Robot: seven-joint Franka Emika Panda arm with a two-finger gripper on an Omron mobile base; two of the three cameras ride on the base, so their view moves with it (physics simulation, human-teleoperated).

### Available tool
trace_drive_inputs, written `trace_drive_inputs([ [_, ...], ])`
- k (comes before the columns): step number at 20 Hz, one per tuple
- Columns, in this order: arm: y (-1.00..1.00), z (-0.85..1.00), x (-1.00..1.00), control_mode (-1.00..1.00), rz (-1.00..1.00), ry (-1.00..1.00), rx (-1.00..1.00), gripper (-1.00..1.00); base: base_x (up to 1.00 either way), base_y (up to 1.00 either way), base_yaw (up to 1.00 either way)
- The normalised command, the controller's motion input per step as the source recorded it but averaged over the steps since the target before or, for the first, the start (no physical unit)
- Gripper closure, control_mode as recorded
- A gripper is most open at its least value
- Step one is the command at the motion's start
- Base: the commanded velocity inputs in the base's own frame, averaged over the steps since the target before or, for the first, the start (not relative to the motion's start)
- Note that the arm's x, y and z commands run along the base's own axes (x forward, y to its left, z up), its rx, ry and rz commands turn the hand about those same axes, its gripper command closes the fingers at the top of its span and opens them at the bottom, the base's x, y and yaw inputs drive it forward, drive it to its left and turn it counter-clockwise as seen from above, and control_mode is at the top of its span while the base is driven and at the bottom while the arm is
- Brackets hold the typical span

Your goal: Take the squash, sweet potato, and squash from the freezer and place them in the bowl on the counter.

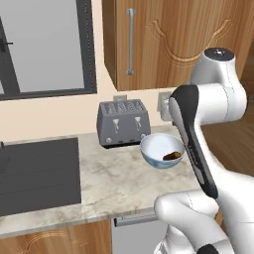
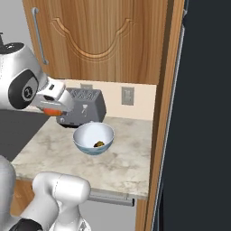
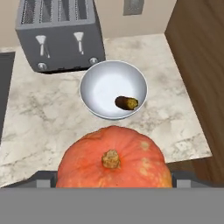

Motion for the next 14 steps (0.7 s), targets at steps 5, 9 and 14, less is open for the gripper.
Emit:
trace_drive_inputs([
  [5,-0.06,-0.80,0.60,-1.00,0.00,0.00,0.00,1.00,0.00,0.00,0.00],
  [9,-0.26,-0.47,0.59,-1.00,0.00,0.09,0.02,1.00,0.00,0.00,0.00],
  [14,-0.24,-0.34,0.67,-1.00,0.00,0.07,0.01,1.00,0.00,0.00,0.00],
])
